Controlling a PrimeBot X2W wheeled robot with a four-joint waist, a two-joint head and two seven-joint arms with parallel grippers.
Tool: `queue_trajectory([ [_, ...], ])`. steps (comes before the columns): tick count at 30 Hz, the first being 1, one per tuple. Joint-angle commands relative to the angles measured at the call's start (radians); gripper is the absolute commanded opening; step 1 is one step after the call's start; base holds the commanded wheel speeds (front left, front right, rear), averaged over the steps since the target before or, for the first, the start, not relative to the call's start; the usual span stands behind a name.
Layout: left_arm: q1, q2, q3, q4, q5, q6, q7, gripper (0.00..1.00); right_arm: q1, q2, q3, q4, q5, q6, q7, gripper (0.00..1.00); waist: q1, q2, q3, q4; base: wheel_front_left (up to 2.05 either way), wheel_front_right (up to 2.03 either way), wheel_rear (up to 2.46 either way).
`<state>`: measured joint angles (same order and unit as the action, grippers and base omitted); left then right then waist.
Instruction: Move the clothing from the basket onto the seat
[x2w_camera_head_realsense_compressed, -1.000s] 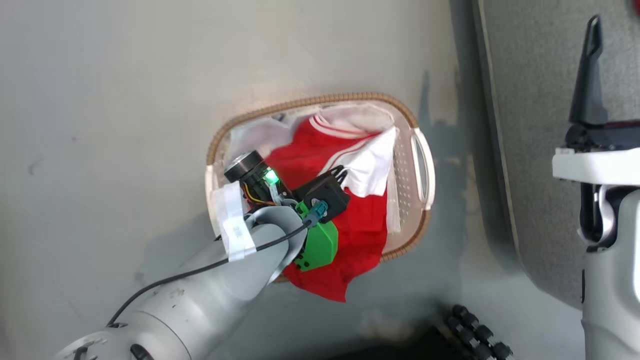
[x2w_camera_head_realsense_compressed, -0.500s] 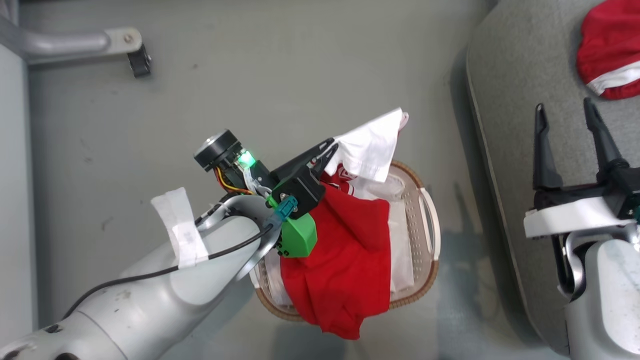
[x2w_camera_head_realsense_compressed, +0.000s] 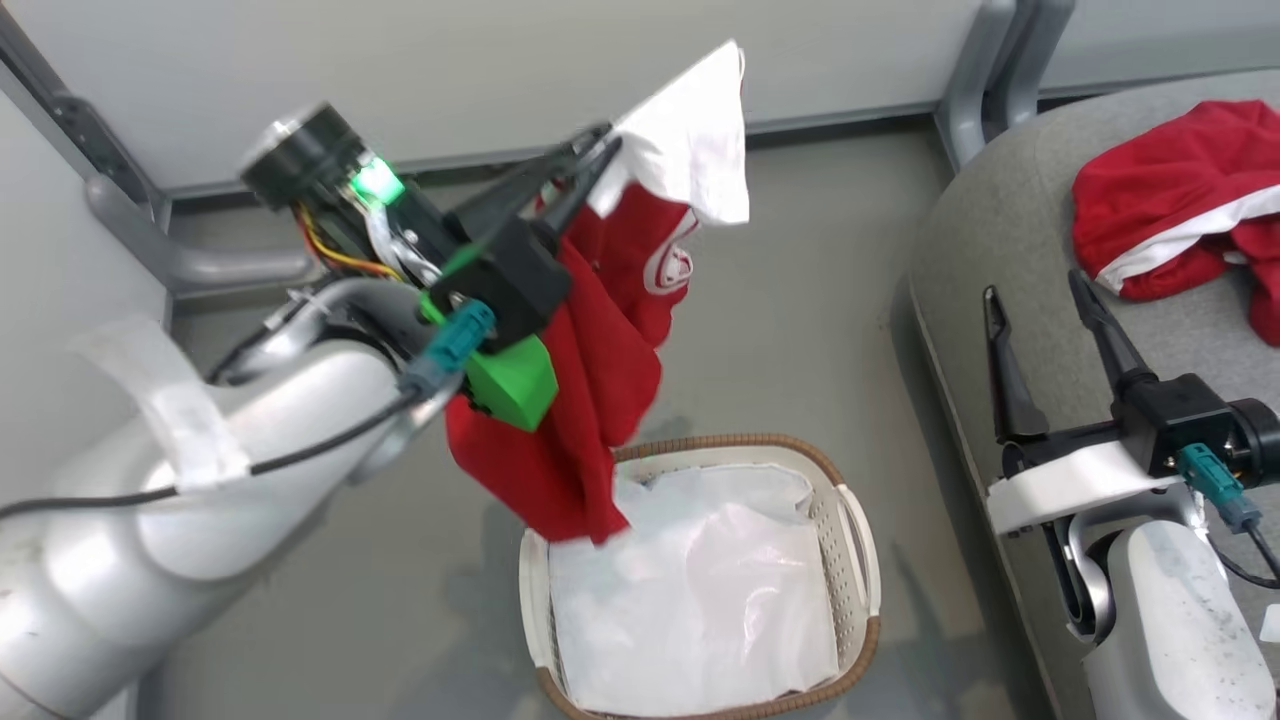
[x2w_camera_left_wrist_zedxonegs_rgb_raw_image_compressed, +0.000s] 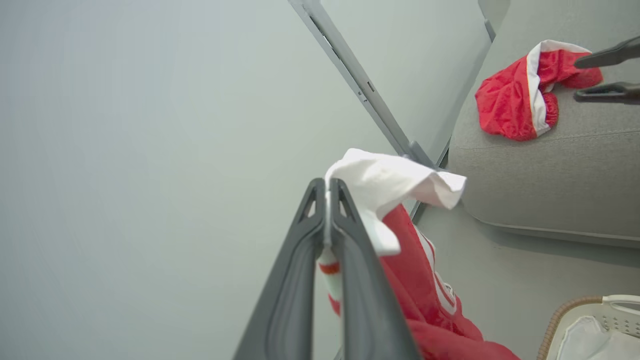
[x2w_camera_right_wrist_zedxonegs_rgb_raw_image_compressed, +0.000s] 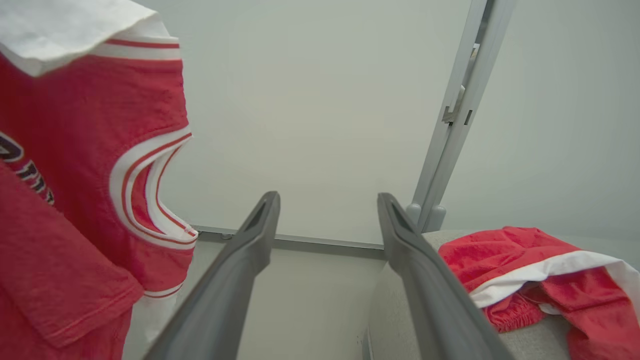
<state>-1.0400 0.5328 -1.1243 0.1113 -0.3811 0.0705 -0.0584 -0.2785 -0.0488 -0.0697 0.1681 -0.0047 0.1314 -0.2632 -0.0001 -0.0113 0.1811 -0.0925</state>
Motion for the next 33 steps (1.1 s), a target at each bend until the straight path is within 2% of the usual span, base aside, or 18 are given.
queue_trajectory([
  [1,-0.026,0.02,0.016,-0.023,-0.013,0.004,0.01,0.0,0.008,-0.003,0.011,0.006,0.006,-0.001,-0.002,1.0,0.0001,0.0113,-0.046,-0.01,0.0,0.0,0.0],
  [6,-0.094,0.091,0.057,-0.1,-0.028,-0.023,0.057,0.0,-0.02,-0.003,0.079,0.015,0.013,-0.001,-0.002,1.0,0.0001,0.0113,-0.044,-0.022,0.0,0.0,0.0],
  [11,-0.139,0.13,0.099,-0.126,-0.041,-0.028,0.051,0.0,-0.044,-0.003,0.153,0.032,0.004,-0.001,-0.002,1.0,0.0001,0.0113,-0.043,-0.024,0.0,0.0,0.0],
  [20,-0.145,0.115,0.115,-0.115,-0.056,-0.009,0.022,0.0,-0.048,-0.003,0.354,0.086,0.014,-0.001,-0.002,1.0,0.0001,0.0113,-0.073,-0.012,0.0,0.0,0.0],
  [26,-0.149,0.108,0.107,-0.13,-0.051,-0.004,0.022,0.0,-0.009,-0.004,0.466,0.038,0.037,-0.001,-0.002,1.0,0.0001,0.0113,-0.097,-0.003,0.0,0.0,0.0],
  [33,-0.165,0.103,0.109,-0.177,-0.042,-0.002,0.012,0.0,-0.035,-0.003,0.511,0.069,0.045,-0.001,-0.002,1.0,0.0001,0.0113,-0.105,0.006,0.0,0.0,0.0],
])
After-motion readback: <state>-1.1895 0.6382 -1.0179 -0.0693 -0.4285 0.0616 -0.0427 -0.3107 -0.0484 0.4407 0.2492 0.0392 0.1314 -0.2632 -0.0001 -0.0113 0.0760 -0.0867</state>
